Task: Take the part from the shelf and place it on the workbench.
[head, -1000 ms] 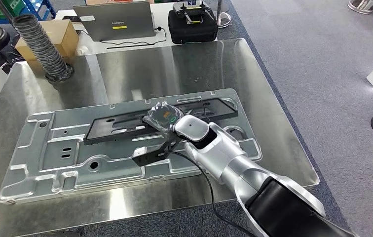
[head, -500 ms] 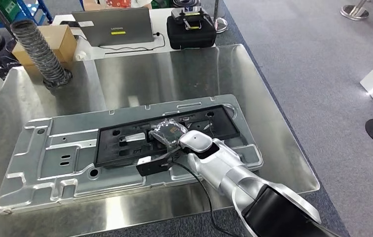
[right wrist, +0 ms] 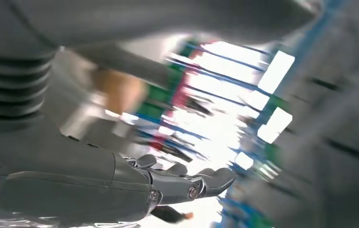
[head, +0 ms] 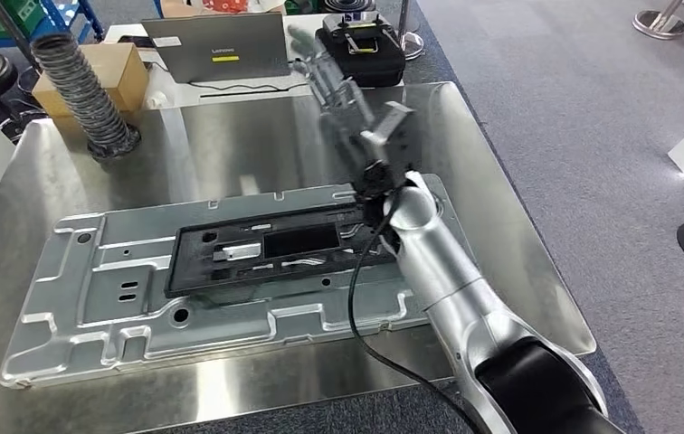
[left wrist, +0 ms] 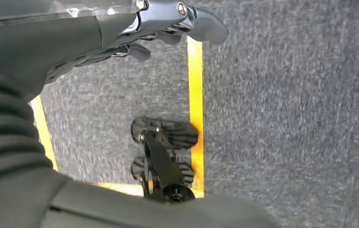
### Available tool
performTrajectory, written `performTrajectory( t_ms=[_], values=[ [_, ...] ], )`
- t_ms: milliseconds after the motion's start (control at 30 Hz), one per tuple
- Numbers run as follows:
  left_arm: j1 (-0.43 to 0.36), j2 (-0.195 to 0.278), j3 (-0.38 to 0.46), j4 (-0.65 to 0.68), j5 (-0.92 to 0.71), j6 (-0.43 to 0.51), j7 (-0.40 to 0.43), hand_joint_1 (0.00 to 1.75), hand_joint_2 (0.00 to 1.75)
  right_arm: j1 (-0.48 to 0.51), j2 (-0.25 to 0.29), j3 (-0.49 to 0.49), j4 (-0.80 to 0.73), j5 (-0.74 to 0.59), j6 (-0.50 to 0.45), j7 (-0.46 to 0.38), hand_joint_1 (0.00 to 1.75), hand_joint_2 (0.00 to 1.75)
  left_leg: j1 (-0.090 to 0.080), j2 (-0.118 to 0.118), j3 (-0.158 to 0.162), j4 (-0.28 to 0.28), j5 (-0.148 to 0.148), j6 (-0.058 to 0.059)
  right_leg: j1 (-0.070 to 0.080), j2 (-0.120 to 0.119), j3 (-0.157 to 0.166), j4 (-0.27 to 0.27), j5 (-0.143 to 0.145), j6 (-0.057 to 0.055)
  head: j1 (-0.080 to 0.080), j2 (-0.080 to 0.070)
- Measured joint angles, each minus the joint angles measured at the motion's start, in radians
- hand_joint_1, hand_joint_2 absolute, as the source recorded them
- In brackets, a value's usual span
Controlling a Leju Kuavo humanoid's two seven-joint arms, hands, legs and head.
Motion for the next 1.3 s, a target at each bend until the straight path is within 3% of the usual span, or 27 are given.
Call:
performTrajectory(
  t_ms=[67,100,200,233,267,300,367,433,500,567,633,700,733,767,800,900,967,1067,1133,1200,1233,1267,1300],
  values=[
    [0.003,-0.001,0.01,0.0,0.012,0.001,-0.002,0.0,0.0,0.02,-0.025,-0.04,-0.115,-0.077,0.023,-0.001,0.0,0.0,0.0,0.002,-0.003,0.01,-0.011,-0.008,-0.006,-0.001,0.008,-0.015,0.007,-0.004,0.0,0.0],
    [0.003,-0.003,0.015,0.0,0.017,0.003,-0.003,0.0,0.0,0.03,-0.036,-0.061,-0.171,-0.11,0.031,-0.004,0.0,0.0,0.0,0.004,-0.013,0.037,-0.03,-0.012,-0.011,-0.002,0.013,-0.023,0.011,-0.007,-0.002,0.0],
    [0.006,-0.006,0.031,0.0,0.031,0.011,-0.004,0.0,0.0,0.075,-0.074,-0.122,-0.327,-0.156,0.003,-0.017,0.0,0.0,0.005,0.005,-0.087,0.216,-0.125,-0.023,-0.015,-0.005,0.02,-0.03,0.015,-0.012,-0.005,0.0],
    [0.007,-0.006,0.035,0.0,0.035,0.013,-0.003,0.0,0.0,0.097,-0.086,-0.143,-0.375,-0.15,-0.029,-0.022,0.0,0.0,0.008,0.005,-0.105,0.26,-0.14,-0.027,-0.015,-0.006,0.02,-0.029,0.015,-0.011,-0.005,0.0],
    [0.008,-0.006,0.038,0.0,0.037,0.015,-0.003,0.0,0.0,0.122,-0.097,-0.164,-0.422,-0.138,-0.068,-0.026,0.0,0.0,0.011,0.006,-0.107,0.27,-0.136,-0.031,-0.016,-0.006,0.02,-0.027,0.014,-0.01,-0.004,0.0],
    [0.009,-0.007,0.041,0.0,0.039,0.016,-0.003,0.0,0.0,0.143,-0.106,-0.187,-0.466,-0.117,-0.115,-0.03,0.0,0.0,0.014,0.006,-0.091,0.242,-0.114,-0.035,-0.018,-0.005,0.019,-0.023,0.012,-0.007,-0.005,0.0],
    [0.008,-0.008,0.047,0.0,0.041,0.017,-0.002,0.0,0.0,0.191,-0.122,-0.234,-0.555,-0.049,-0.239,-0.038,0.0,0.0,0.021,0.006,-0.023,0.115,-0.055,-0.039,-0.021,-0.003,0.016,-0.012,0.006,0.003,-0.005,0.0],
    [0.006,-0.009,0.054,0.0,0.042,0.016,0.0,0.0,0.0,0.273,-0.145,-0.287,-0.651,0.032,-0.395,-0.062,0.0,0.0,0.021,0.003,0.025,0.023,-0.029,-0.032,-0.019,-0.002,0.014,-0.002,0.0,0.016,-0.005,0.0],
    [0.009,-0.011,0.057,0.0,0.042,0.014,0.001,0.0,0.0,0.379,-0.167,-0.346,-0.727,0.07,-0.51,-0.099,0.0,0.0,0.016,-0.001,0.031,0.009,-0.029,-0.017,-0.017,-0.004,0.013,-0.002,0.002,0.028,-0.003,0.0],
    [0.012,-0.012,0.059,0.0,0.043,0.011,0.001,0.0,0.0,0.475,-0.186,-0.405,-0.772,0.071,-0.562,-0.122,0.0,0.0,0.017,0.001,0.029,0.003,-0.02,0.001,-0.021,-0.003,0.011,0.004,-0.006,0.039,-0.001,0.0],
    [0.011,-0.013,0.062,0.0,0.044,0.01,0.001,0.0,0.0,0.569,-0.201,-0.462,-0.8,0.072,-0.593,-0.127,0.0,0.0,0.017,0.005,0.023,-0.006,-0.009,0.018,-0.025,0.0,-0.014,0.069,-0.065,0.048,0.001,0.0],
    [0.011,-0.014,0.064,0.0,0.046,0.01,0.001,0.0,0.0,0.667,-0.212,-0.517,-0.816,0.068,-0.608,-0.127,0.0,0.0,0.014,0.006,0.011,-0.006,0.0,0.026,-0.028,0.001,-0.056,0.198,-0.15,0.055,0.003,0.0],
    [0.013,-0.014,0.065,0.0,0.046,0.009,0.0,0.0,0.0,0.712,-0.215,-0.544,-0.821,0.066,-0.611,-0.127,0.0,0.0,0.012,0.006,0.004,-0.005,0.005,0.027,-0.029,0.001,-0.069,0.248,-0.175,0.058,0.003,0.0],
    [0.014,-0.014,0.068,0.0,0.045,0.008,0.0,0.0,0.0,0.752,-0.218,-0.57,-0.825,0.066,-0.612,-0.127,0.0,0.0,0.01,0.006,-0.003,-0.004,0.009,0.027,-0.029,0.001,-0.066,0.268,-0.182,0.059,0.003,0.0],
    [0.016,-0.014,0.07,0.0,0.044,0.007,0.0,0.0,0.0,0.786,-0.219,-0.594,-0.828,0.066,-0.613,-0.127,0.0,0.0,0.01,0.006,-0.011,-0.002,0.014,0.025,-0.029,0.0,-0.045,0.249,-0.17,0.059,0.003,0.0],
    [0.018,-0.014,0.077,0.0,0.038,0.005,-0.006,0.0,0.0,0.857,-0.22,-0.655,-0.83,0.065,-0.612,-0.127,0.0,0.0,0.008,0.006,-0.029,0.004,0.028,0.014,-0.027,0.001,0.09,0.05,-0.107,0.05,0.002,0.0],
    [0.019,-0.015,0.078,0.0,0.033,0.004,-0.011,0.0,0.0,0.896,-0.22,-0.694,-0.829,0.065,-0.601,-0.127,0.0,0.0,0.007,0.005,-0.031,0.002,0.04,0.003,-0.02,0.002,0.129,-0.019,-0.092,0.039,0.002,0.0],
    [0.023,-0.016,0.081,0.0,0.022,0.001,-0.019,0.0,0.0,0.941,-0.219,-0.751,-0.825,0.081,-0.593,-0.127,0.0,0.0,0.008,0.004,-0.035,-0.001,0.05,-0.016,-0.02,0.0,0.115,-0.027,-0.071,0.017,0.003,0.0],
    [0.026,-0.017,0.081,0.0,0.017,-0.002,-0.024,0.0,0.0,0.968,-0.219,-0.774,-0.82,0.102,-0.608,-0.127,0.0,0.0,0.008,0.004,-0.053,0.049,-0.013,-0.023,-0.024,-0.003,0.097,-0.034,-0.048,0.002,0.002,0.0],
    [0.026,-0.018,0.081,0.0,0.013,-0.005,-0.026,0.0,0.0,0.994,-0.218,-0.783,-0.811,0.13,-0.63,-0.127,0.0,0.0,0.009,0.005,-0.08,0.168,-0.12,-0.026,-0.021,-0.004,0.071,-0.034,-0.028,-0.007,0.0,0.0],
    [0.026,-0.018,0.081,0.0,0.011,-0.006,-0.026,0.0,0.0,1.005,-0.217,-0.788,-0.805,0.146,-0.64,-0.127,0.0,0.0,0.009,0.005,-0.088,0.228,-0.154,-0.028,-0.018,-0.004,0.057,-0.032,-0.018,-0.008,0.0,0.0],
    [0.025,-0.019,0.081,0.0,0.009,-0.007,-0.026,0.0,0.0,1.015,-0.216,-0.793,-0.797,0.165,-0.648,-0.127,0.0,0.0,0.009,0.005,-0.084,0.268,-0.165,-0.028,-0.016,-0.005,0.043,-0.03,-0.008,-0.008,0.0,0.0],
    [0.025,-0.019,0.081,0.0,0.007,-0.007,-0.026,0.0,0.0,1.023,-0.216,-0.799,-0.788,0.186,-0.654,-0.127,0.0,0.0,0.009,0.005,-0.065,0.275,-0.153,-0.027,-0.015,-0.005,0.028,-0.026,0.001,-0.007,0.0,0.0]
  ],
)
